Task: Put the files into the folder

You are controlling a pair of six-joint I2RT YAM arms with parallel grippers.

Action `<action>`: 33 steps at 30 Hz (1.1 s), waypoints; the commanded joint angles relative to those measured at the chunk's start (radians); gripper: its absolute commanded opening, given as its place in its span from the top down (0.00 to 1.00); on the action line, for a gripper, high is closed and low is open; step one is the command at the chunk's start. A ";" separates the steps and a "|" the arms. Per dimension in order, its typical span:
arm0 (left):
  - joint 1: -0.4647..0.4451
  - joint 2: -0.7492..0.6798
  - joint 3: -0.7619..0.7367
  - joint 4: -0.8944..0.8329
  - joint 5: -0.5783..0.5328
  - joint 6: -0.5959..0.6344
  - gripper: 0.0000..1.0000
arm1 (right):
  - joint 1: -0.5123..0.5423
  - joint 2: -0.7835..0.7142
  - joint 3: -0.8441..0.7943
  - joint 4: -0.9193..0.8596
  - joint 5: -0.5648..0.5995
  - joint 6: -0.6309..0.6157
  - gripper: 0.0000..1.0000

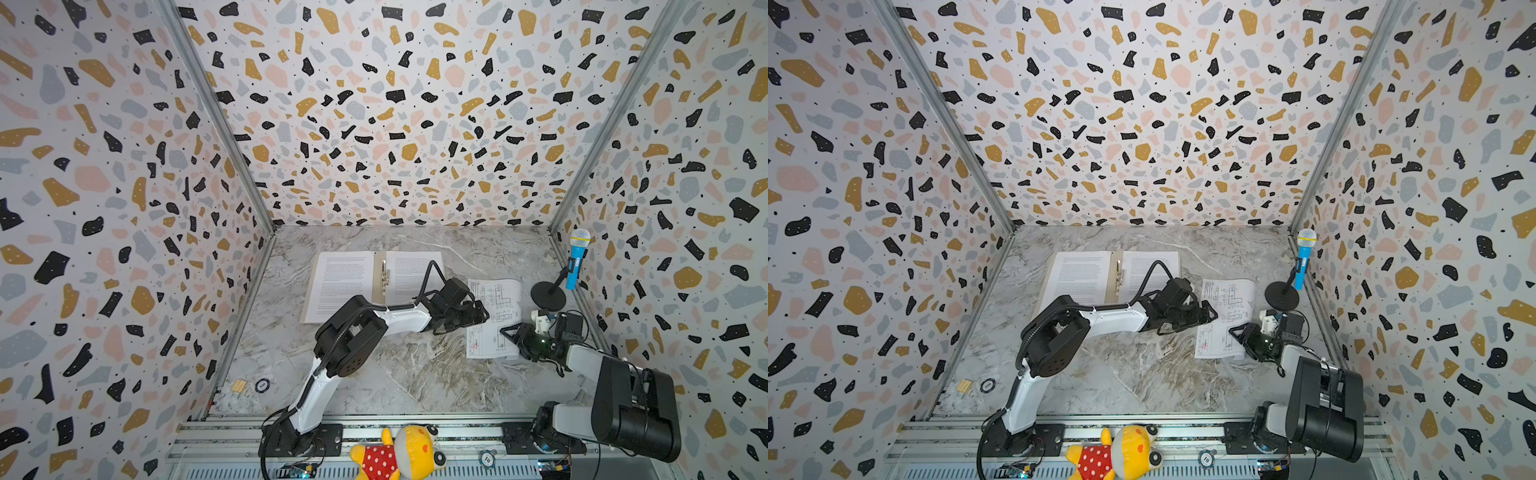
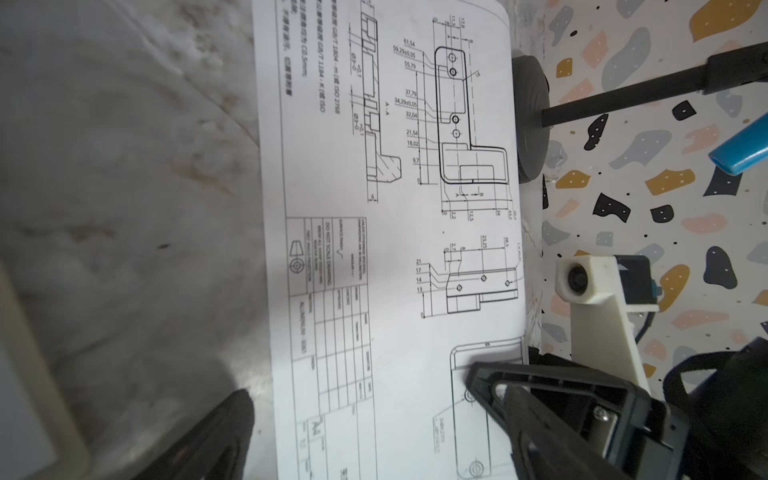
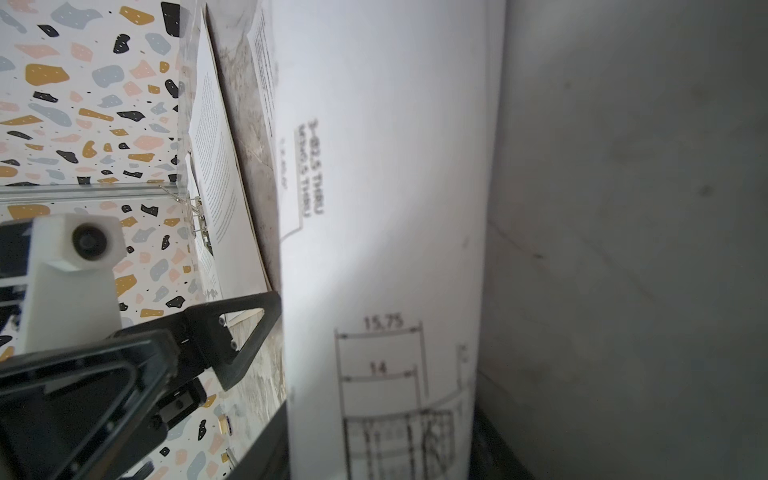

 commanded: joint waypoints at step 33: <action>-0.223 -0.178 -0.558 0.824 -0.179 -0.630 0.06 | 0.087 -0.071 -0.016 0.057 0.017 0.188 0.48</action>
